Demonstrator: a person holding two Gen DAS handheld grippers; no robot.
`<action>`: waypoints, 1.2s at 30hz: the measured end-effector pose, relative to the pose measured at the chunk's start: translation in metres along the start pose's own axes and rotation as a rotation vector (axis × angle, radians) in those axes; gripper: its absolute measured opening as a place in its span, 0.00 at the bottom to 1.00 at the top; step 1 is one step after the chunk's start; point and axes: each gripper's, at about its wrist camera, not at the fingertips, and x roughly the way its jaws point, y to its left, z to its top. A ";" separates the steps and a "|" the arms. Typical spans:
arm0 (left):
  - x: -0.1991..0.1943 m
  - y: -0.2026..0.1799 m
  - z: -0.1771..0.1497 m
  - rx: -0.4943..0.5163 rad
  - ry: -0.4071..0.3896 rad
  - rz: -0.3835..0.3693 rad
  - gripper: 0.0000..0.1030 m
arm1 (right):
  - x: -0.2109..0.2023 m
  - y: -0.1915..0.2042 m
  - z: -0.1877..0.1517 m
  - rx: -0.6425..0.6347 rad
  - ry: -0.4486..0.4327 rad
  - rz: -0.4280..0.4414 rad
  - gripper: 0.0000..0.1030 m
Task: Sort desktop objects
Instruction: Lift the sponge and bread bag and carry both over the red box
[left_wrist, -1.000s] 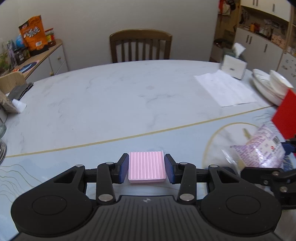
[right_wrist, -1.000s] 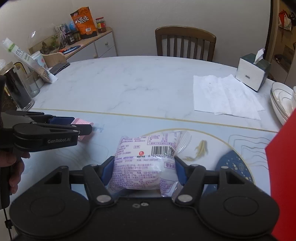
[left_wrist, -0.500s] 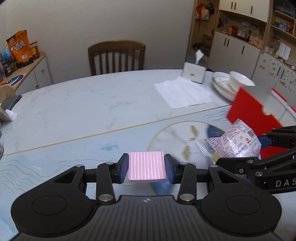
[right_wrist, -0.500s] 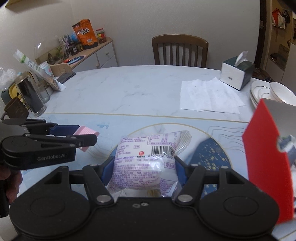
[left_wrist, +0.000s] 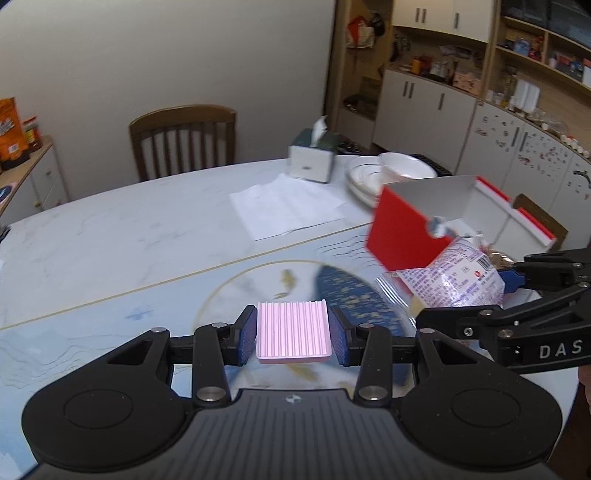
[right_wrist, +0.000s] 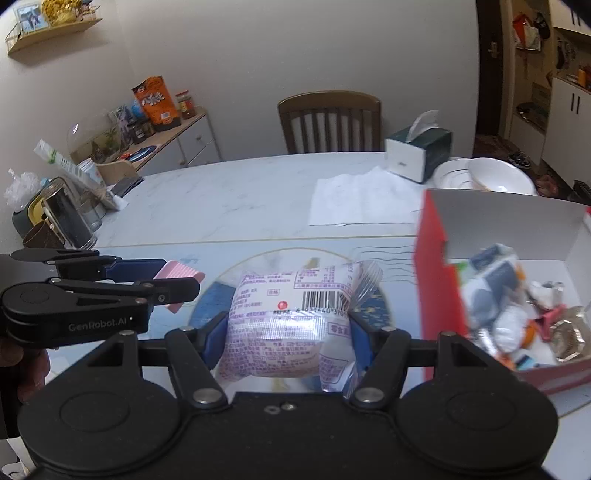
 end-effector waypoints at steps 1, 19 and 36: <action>0.000 -0.007 0.002 0.008 -0.002 -0.006 0.39 | -0.004 -0.005 -0.001 0.001 -0.003 -0.005 0.63; 0.027 -0.124 0.040 0.123 -0.019 -0.125 0.39 | -0.063 -0.106 -0.006 0.020 -0.033 -0.056 0.63; 0.072 -0.199 0.073 0.227 -0.015 -0.143 0.39 | -0.069 -0.203 0.007 -0.021 -0.049 -0.147 0.63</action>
